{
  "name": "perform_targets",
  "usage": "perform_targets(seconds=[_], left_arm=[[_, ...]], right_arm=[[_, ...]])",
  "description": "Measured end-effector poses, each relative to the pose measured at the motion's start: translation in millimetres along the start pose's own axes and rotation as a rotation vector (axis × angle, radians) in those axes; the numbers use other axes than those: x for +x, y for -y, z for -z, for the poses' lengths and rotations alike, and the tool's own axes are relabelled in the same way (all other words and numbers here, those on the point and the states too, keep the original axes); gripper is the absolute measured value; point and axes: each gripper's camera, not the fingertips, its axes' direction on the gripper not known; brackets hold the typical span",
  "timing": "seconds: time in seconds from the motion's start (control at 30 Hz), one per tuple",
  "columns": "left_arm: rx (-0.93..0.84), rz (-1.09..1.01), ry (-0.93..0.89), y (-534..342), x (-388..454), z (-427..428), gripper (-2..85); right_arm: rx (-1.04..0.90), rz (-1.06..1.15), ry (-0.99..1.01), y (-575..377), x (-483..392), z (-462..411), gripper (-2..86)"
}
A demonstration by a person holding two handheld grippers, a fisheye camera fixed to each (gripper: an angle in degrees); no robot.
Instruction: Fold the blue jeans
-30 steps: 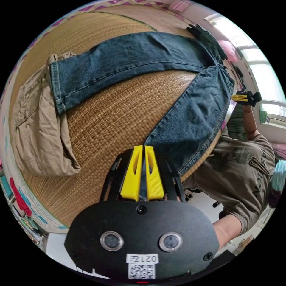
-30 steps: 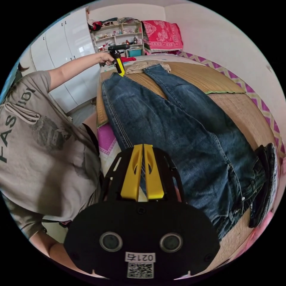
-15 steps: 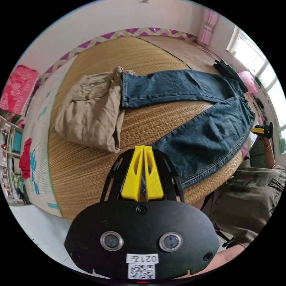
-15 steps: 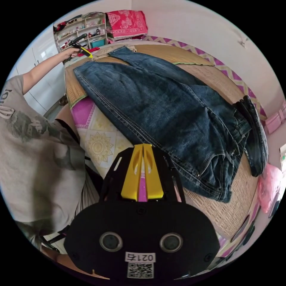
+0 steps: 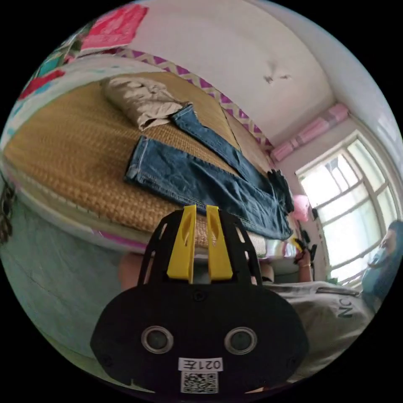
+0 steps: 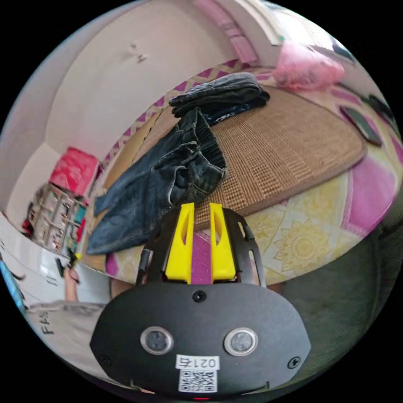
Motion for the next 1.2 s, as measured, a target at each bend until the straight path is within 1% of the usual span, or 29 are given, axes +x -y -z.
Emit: perform_targets(seconds=[0.03,0.07,0.1,0.13,0.2,0.33,0.5,0.6,0.67,0.77,0.97,1.0,1.03,1.07,1.2], left_arm=[[0.025,0.078,-0.051,-12.7,-21.2,3.4,10.5],[0.034,0.109,-0.069,-18.0,-29.8,4.8,12.2],[0.041,0.153,-0.103,-27.0,-44.3,6.5,15.5],[0.058,0.175,-0.150,-34.9,-55.8,9.3,16.2],[0.077,0.210,-0.200,-43.8,-72.5,12.5,16.7],[0.106,0.280,-0.241,-54.8,-108.9,20.0,16.0],[0.112,0.305,-0.197,-58.5,-131.9,32.9,16.0],[0.096,0.301,-0.183,-49.2,-143.3,26.1,15.8],[0.072,0.305,-0.167,-39.7,-152.5,12.1,15.0],[0.088,0.333,-0.159,-34.1,-170.5,-0.2,12.8],[0.165,0.381,-0.147,-45.7,-195.5,-10.8,9.7],[0.184,0.385,-0.135,-48.8,-200.5,-11.5,7.9],[0.192,0.373,-0.115,-50.6,-204.2,-12.8,3.2],[0.198,0.363,-0.106,-51.6,-205.9,-13.0,0.8],[0.161,0.319,-0.101,-56.4,-218.4,-22.5,-0.7]], right_arm=[[0.014,-0.066,0.065,-11.9,17.5,-8.3,7.9],[0.020,-0.097,0.105,-17.9,25.8,-13.0,8.2],[0.025,-0.151,0.187,-30.1,40.0,-23.6,8.6],[0.021,-0.189,0.267,-41.8,51.4,-35.7,8.9],[0.021,-0.228,0.334,-58.5,64.1,-50.8,8.7],[0.041,-0.254,0.363,-91.3,82.1,-70.1,8.6],[0.033,-0.258,0.372,-118.0,94.3,-86.3,10.1],[0.020,-0.261,0.379,-131.3,102.8,-95.6,10.5],[0.018,-0.259,0.372,-139.2,107.1,-102.4,10.3],[0.017,-0.259,0.368,-150.3,113.0,-114.7,10.1],[0.013,-0.255,0.361,-168.6,118.2,-138.9,9.0],[0.011,-0.259,0.361,-171.6,118.3,-145.7,8.3],[0.005,-0.265,0.361,-174.0,118.1,-153.2,7.6],[0.001,-0.268,0.361,-174.9,118.0,-157.0,7.1],[-0.037,-0.303,0.397,-180.1,123.8,-180.2,3.1]])
